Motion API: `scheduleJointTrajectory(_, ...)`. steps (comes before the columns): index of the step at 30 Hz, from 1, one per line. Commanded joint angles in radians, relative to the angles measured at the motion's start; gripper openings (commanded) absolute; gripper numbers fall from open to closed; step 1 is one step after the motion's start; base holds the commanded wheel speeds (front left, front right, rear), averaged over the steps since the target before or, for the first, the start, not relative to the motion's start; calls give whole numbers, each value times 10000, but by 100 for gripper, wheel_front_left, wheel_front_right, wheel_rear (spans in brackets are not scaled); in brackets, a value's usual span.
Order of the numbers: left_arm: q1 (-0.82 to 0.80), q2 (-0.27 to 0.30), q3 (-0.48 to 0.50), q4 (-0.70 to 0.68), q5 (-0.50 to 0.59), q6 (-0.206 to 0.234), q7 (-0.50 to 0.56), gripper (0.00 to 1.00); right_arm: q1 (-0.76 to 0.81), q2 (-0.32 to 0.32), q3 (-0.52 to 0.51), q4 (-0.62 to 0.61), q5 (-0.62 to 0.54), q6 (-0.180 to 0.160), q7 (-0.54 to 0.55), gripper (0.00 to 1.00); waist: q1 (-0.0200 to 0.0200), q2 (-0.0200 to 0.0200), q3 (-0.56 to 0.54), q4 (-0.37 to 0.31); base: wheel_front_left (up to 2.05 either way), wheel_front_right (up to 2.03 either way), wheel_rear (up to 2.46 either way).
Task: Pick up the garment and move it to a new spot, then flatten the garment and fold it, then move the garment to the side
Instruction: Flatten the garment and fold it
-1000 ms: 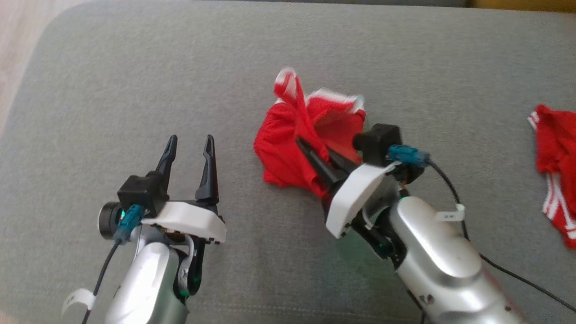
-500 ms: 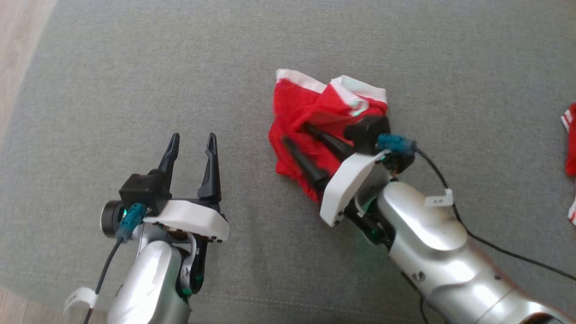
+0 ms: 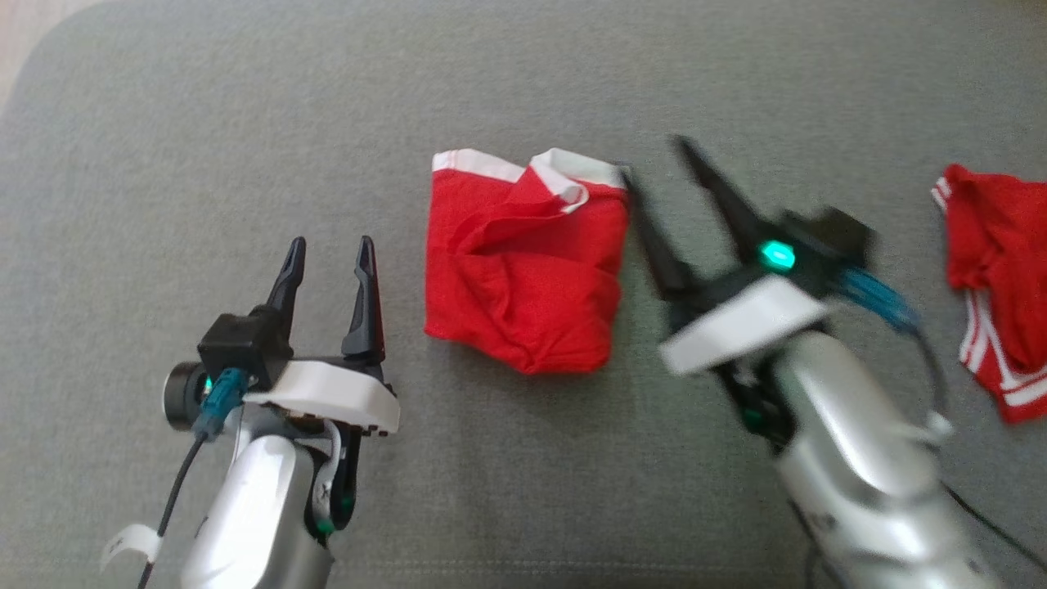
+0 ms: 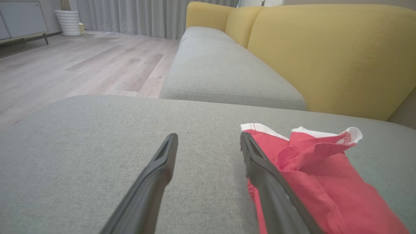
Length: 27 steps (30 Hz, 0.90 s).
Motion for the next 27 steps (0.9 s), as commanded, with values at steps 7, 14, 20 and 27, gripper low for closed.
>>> scheduleJointTrajectory(7, 70, 421, 316, -638, 290, 74, -120, 100, 2119, -5, -2743, -2130, -1384, -9, 565, 100, 0, -1, -378, -482, 0, 0, 0)
scheduleJointTrajectory(14, 443, 672, 228, -942, 366, 95, -46, 100, 3628, 146, -4094, -3445, -2054, -9, 1224, 100, 0, -1, -594, -624, 0, 0, 0)
scheduleJointTrajectory(20, 661, 749, 210, -1190, 341, 195, 50, 100, 4234, 231, -4332, -4049, -2242, -9, 1555, 100, 0, -1, -685, -611, 0, 0, 0)
scheduleJointTrajectory(27, 714, 796, 187, -1351, 305, 269, 84, 100, 4386, 282, -4400, -4274, -2282, -9, 1698, 100, 0, -1, -698, -586, 0, 0, 0)
